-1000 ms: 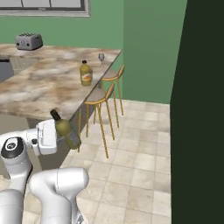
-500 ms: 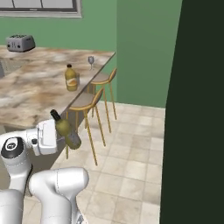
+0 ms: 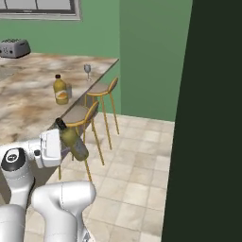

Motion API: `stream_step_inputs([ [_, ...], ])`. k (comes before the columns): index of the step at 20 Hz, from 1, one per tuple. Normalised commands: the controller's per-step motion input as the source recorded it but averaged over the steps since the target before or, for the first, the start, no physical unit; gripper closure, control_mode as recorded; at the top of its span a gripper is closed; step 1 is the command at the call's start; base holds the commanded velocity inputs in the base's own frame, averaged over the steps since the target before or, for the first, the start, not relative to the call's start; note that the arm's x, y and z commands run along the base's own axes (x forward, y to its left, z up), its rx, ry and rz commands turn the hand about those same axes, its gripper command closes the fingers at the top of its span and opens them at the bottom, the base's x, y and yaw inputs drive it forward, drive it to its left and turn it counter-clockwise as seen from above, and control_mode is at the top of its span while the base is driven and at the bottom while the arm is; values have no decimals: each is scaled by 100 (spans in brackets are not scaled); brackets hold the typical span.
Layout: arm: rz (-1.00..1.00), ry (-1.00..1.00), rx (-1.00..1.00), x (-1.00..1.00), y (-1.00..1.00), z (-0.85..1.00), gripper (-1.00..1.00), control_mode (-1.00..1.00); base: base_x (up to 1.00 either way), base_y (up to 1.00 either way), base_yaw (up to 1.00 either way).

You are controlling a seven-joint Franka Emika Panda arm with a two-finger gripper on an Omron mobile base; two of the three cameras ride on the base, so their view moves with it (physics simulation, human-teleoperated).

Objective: There is a wine glass and glass cup on the dining counter. Place the wine bottle next to the wine glass and the juice bottle next to the glass cup.

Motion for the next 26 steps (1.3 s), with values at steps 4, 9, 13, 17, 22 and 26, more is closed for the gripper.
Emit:
stream_step_inputs([
  [4, 0, 0, 0, 0, 0, 0, 100, 100, 52, -48, 6],
  [9, 0, 0, 0, 0, 0, 0, 100, 100, 52, -48, 5],
  [13, 0, 0, 0, 0, 0, 0, 100, 100, 53, -47, 6],
  [17, 0, 0, 0, 0, 0, 0, 100, 100, 55, -45, 7],
  [22, 0, 0, 0, 0, 0, 0, 100, 100, 56, -45, 7],
  [26, 0, 0, 0, 0, 0, 0, 100, 100, 57, -44, 7],
])
